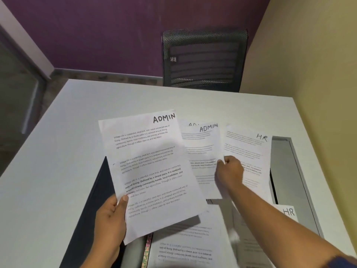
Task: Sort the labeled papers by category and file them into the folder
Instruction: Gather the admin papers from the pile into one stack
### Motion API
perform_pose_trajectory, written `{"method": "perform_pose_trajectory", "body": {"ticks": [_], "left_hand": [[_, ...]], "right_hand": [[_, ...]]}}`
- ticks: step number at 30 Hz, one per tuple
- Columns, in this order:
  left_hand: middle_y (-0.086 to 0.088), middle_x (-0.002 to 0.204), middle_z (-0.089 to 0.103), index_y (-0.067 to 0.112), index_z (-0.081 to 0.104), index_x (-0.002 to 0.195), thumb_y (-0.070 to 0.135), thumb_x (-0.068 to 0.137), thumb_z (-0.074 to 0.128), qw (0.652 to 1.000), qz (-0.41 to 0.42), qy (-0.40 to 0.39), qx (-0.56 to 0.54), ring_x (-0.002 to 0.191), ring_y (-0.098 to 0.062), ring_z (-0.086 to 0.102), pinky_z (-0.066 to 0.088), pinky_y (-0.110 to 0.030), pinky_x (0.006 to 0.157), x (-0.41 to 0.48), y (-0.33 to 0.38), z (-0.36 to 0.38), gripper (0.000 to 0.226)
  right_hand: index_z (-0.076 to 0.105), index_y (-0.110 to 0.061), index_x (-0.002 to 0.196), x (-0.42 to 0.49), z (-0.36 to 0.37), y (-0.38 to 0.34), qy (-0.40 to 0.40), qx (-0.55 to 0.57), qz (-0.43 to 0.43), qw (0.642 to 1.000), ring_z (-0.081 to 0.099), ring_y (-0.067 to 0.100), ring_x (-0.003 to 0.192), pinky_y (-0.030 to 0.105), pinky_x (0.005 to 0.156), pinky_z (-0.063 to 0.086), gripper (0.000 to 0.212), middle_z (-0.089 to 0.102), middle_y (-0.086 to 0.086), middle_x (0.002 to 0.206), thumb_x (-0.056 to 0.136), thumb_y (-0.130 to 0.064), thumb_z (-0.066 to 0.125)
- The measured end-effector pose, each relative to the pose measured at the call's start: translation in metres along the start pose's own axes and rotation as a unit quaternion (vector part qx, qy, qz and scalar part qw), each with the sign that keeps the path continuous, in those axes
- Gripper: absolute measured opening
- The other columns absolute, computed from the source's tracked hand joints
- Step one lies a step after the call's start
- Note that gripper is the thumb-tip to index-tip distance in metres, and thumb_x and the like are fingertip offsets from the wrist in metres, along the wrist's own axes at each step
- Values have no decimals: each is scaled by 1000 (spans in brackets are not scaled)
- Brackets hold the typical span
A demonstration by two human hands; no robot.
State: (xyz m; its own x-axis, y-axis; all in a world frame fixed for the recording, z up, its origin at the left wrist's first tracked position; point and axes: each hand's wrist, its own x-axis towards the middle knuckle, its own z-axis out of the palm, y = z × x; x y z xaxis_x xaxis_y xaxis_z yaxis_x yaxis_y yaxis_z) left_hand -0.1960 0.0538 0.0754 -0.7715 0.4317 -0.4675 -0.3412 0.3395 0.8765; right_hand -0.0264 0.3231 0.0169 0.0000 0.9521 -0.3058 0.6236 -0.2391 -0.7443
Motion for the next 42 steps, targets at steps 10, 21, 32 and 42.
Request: {"method": "perform_pose_trajectory", "body": {"ticks": [10,21,32,42], "left_hand": [[-2,93,79,26,74,99,11,98,56,999,-14,35,-7,89,-27,74,55,-47,87,10,-22,-23,24],[5,86,79,26,73,99,10,100,54,999,-6,42,1,84,-21,73,54,-36,76,18,-9,-16,25],[5,84,75,35,68,90,13,99,55,997,40,37,53,85,-24,70,49,-30,69,-7,10,-7,27],[-2,89,78,18,73,97,14,101,51,996,4,-74,54,84,-21,75,60,-38,72,-73,7,59,23]], "right_hand": [[50,-5,116,-5,42,-6,-70,-217,53,972,63,33,102,37,73,48,50,63,11,110,82,-34,72],[67,-12,83,15,16,-15,-45,-48,-17,998,67,25,71,32,62,55,13,67,2,73,86,-24,70],[71,-13,95,-22,-155,-1,-24,221,4,975,74,18,74,29,64,61,10,77,5,89,85,-14,75],[67,-4,116,-116,-191,41,-218,282,57,933,73,37,99,50,88,57,28,75,17,109,89,-11,64]]}}
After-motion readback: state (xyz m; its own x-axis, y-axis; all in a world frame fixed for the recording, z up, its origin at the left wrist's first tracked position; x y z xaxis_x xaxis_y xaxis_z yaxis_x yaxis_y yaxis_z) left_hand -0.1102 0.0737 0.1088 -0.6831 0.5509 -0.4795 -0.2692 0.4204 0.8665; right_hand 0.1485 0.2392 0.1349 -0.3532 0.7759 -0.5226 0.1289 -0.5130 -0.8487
